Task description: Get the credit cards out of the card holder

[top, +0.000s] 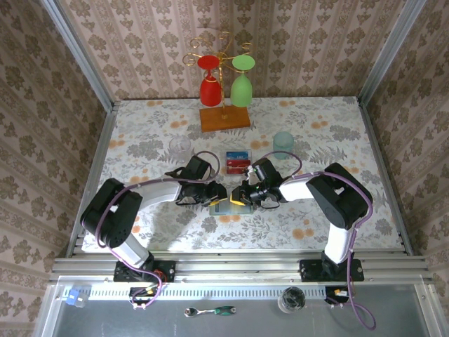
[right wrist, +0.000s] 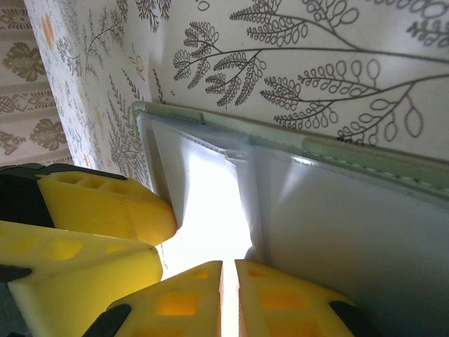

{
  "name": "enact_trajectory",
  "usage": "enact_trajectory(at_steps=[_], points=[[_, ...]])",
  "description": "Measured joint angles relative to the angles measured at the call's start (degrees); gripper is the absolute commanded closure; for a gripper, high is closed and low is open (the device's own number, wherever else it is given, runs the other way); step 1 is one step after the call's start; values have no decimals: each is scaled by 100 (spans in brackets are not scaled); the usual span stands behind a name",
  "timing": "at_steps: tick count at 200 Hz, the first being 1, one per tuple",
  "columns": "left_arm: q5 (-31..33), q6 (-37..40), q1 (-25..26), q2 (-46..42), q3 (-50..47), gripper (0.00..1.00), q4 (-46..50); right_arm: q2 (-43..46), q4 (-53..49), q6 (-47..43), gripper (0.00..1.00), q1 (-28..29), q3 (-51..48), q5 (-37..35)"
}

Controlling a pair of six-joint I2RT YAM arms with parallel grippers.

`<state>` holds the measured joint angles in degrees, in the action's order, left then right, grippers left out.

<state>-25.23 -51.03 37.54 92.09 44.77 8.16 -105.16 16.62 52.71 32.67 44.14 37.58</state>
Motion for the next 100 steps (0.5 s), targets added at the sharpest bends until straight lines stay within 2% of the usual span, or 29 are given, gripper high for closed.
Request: enact_trajectory(at_steps=[100], points=[[142, -4, 0, -155, 0, 60, 48, 0, 39, 2, 87, 0, -17, 2]])
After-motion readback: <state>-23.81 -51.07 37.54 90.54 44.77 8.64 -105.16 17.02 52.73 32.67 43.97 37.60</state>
